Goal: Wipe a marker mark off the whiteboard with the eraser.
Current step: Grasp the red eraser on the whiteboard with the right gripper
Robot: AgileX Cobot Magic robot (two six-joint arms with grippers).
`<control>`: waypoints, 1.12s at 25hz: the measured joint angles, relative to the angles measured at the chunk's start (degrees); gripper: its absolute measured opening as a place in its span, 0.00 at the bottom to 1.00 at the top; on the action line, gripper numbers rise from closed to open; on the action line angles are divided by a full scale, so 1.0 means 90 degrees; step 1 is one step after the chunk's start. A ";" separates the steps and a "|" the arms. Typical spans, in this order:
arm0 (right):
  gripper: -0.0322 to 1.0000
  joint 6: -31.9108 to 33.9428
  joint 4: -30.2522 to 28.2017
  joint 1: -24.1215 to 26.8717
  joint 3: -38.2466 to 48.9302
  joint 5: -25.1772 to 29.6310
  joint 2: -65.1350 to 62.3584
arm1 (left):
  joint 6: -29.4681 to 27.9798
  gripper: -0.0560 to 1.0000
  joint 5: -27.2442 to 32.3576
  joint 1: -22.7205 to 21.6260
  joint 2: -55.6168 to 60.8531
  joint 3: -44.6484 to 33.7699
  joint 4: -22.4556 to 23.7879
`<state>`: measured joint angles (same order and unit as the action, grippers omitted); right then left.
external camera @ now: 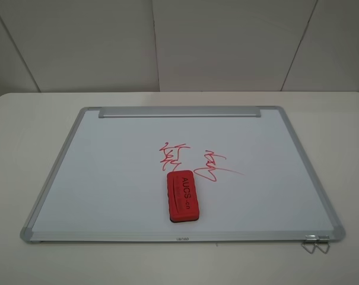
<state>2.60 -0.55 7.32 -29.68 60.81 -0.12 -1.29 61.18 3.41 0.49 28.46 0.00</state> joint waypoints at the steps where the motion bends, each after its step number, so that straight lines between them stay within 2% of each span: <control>1: 0.75 0.0000 0.0000 0.0000 0.0000 0.0000 0.0000 | 0.0000 0.79 0.0000 0.0000 0.0000 0.0000 0.0000; 13: 0.75 0.0000 0.0016 0.0000 0.0000 0.0000 0.0122 | 0.0000 0.79 0.0000 0.0000 0.0000 0.0000 0.0000; 17: 0.75 0.0000 0.0424 0.0000 0.0002 -0.0002 0.1187 | 0.0000 0.79 0.0006 0.0000 0.0000 0.0000 0.0000; 18: 0.75 0.0000 0.0756 0.0000 -0.0073 -0.0049 0.2009 | 0.0000 0.79 0.0006 0.0000 0.0000 0.0000 0.0000; 22: 0.75 0.0000 0.1125 -0.0073 -0.0507 -0.0460 0.3537 | 0.0000 0.79 0.0006 0.0000 0.0000 0.0000 0.0000; 25: 0.75 0.0000 0.1159 -0.0588 -0.0805 -0.0608 0.4679 | 0.0000 0.79 0.0006 0.0000 0.0000 0.0000 0.0000; 28: 0.75 0.0059 0.1159 -0.1618 -0.1037 -0.0684 0.5607 | 0.0000 0.79 0.0006 0.0000 0.0000 0.0000 0.0000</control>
<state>3.13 9.88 -7.24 -39.01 54.66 50.34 -1.29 61.23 3.41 0.49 28.46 0.00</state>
